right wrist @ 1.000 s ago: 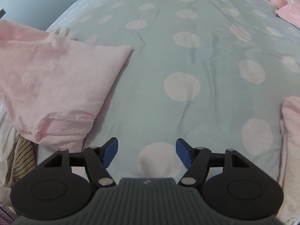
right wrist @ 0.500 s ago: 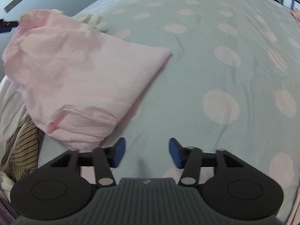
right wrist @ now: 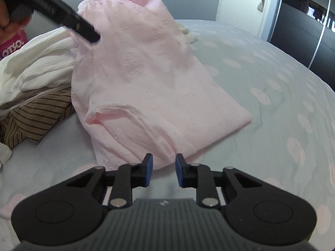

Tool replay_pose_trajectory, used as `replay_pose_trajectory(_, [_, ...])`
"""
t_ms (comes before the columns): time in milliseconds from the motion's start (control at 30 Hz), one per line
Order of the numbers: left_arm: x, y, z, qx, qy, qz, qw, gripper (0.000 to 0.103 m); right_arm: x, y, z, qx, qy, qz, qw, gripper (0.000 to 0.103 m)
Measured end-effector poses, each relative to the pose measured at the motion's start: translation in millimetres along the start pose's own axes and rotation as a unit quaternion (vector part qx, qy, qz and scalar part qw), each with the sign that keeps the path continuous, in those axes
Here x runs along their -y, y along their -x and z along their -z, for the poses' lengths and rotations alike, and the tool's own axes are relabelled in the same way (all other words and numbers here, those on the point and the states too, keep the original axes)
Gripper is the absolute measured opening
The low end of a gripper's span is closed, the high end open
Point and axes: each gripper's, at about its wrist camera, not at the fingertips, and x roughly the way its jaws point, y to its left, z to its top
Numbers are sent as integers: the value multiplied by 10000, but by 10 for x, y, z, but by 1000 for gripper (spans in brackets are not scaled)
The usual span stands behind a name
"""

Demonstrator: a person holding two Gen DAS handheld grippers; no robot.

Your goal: Fold clothes

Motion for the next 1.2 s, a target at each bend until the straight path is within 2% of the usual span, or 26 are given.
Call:
replay_pose_trajectory(133, [32, -152, 94, -118, -124, 82, 9998, 51, -15, -124, 5, -29, 142, 11, 9999, 24])
replay_pose_trajectory(233, [33, -227, 133, -208, -124, 60, 9997, 51, -33, -203, 15, -104, 181, -22, 9998, 3])
replay_pose_trajectory(467, [63, -246, 151, -241, -187, 63, 9995, 51, -173, 41, 28, -256, 397, -7, 9989, 1])
replay_pose_trajectory(600, [127, -264, 128, -276, -182, 65, 9994, 51, -309, 144, 136, -351, 632, -311, 9969, 1])
replay_pose_trajectory(733, [319, -221, 79, -192, -291, 176, 9992, 51, -511, 142, 225, -472, 828, -681, 9931, 0])
replay_pose_trajectory(867, [624, -179, 63, -198, -713, 278, 9969, 51, -682, 172, 240, -443, 1073, -667, 9910, 0])
replay_pose_trajectory(900, [691, -169, 63, -188, -807, 260, 9962, 51, -669, 189, 236, -429, 1044, -609, 9917, 1])
replay_pose_trajectory(967, [797, -170, 57, -197, -862, 244, 9958, 51, -583, 212, 226, -435, 865, -429, 9944, 10])
replay_pose_trajectory(1000, [827, -175, 51, -197, -821, 267, 9961, 51, -523, 211, 222, -434, 741, -333, 9957, 17])
replay_pose_trajectory(1033, [851, -185, 40, -181, -741, 287, 9967, 51, -468, 210, 220, -428, 620, -281, 9968, 31])
replay_pose_trajectory(1100, [897, -212, 11, -163, -545, 341, 9978, 52, -382, 186, 217, -483, 467, -203, 9975, 32])
replay_pose_trajectory(1200, [1032, -294, -31, -203, -436, 278, 9985, 55, -257, 115, 237, -948, 355, 85, 9948, 32])
